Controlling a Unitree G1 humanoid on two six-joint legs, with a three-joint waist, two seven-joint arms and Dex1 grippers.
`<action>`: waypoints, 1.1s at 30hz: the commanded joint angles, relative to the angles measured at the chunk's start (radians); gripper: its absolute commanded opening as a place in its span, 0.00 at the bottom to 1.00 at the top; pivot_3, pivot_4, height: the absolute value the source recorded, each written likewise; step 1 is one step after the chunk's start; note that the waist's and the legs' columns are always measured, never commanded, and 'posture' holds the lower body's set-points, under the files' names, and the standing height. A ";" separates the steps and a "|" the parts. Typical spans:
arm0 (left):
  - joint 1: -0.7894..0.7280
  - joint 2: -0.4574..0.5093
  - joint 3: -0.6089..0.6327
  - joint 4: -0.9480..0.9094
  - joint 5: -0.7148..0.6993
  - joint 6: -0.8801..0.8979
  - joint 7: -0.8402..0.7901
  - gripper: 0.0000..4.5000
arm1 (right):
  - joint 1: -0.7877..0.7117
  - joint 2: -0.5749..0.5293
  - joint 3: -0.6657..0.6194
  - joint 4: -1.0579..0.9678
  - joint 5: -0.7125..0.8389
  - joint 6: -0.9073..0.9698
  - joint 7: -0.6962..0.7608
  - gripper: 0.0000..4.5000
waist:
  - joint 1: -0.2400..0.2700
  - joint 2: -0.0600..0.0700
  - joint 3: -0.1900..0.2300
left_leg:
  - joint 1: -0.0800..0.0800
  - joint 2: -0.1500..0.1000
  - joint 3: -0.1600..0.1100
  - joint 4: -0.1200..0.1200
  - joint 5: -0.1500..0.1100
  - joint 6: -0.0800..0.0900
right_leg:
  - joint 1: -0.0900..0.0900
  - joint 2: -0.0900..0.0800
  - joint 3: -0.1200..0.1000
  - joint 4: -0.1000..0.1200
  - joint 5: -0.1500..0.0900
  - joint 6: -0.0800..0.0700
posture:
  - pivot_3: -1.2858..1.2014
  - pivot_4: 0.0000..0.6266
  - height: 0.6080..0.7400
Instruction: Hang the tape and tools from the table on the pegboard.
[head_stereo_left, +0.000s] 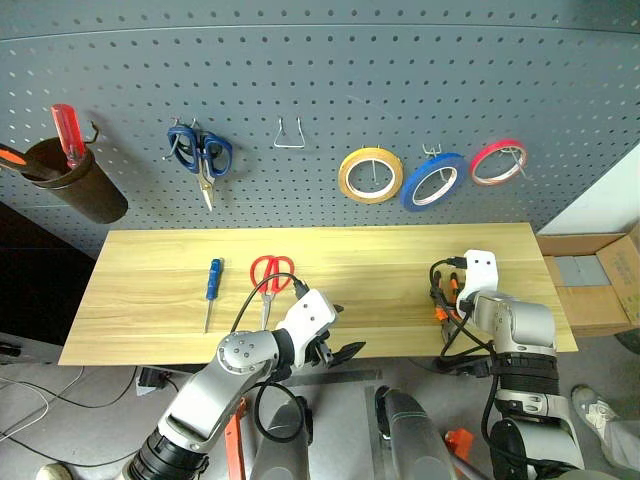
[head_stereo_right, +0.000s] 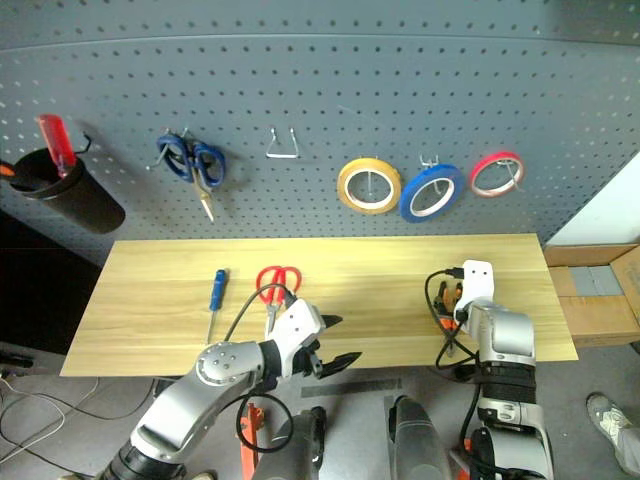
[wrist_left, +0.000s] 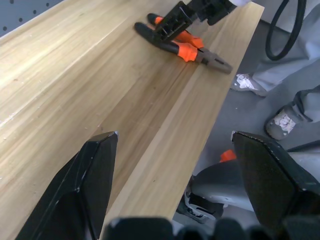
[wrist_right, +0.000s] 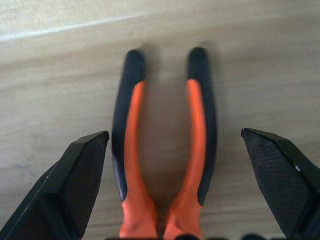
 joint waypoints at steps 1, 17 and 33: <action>0.014 -0.016 0.028 -0.060 -0.023 0.021 0.017 0.87 | 0.002 -0.012 0.020 -0.015 0.019 -0.002 0.015 0.98 | 0.000 -0.001 0.001 | 0.000 0.000 0.000 0.000 0.000 0.000 | 0.000 0.000 0.000 0.000 0.000 0.000 | 0.53 0.59 1.00; 0.029 -0.014 0.038 -0.101 -0.036 0.064 0.020 0.87 | -0.085 -0.121 0.125 0.268 0.019 -0.080 0.129 0.86 | 0.006 -0.010 0.010 | 0.001 0.000 0.000 0.001 0.000 0.000 | 0.001 0.000 0.000 -0.001 -0.002 0.006 | 0.54 0.59 1.00; 0.020 -0.040 0.071 -0.112 -0.066 0.082 0.036 0.87 | -0.074 -0.128 0.203 0.118 0.080 -0.095 0.255 0.62 | 0.009 -0.010 0.010 | 0.000 0.000 0.000 0.000 0.000 0.000 | 0.001 0.000 0.000 -0.001 -0.002 0.006 | 0.54 0.52 1.00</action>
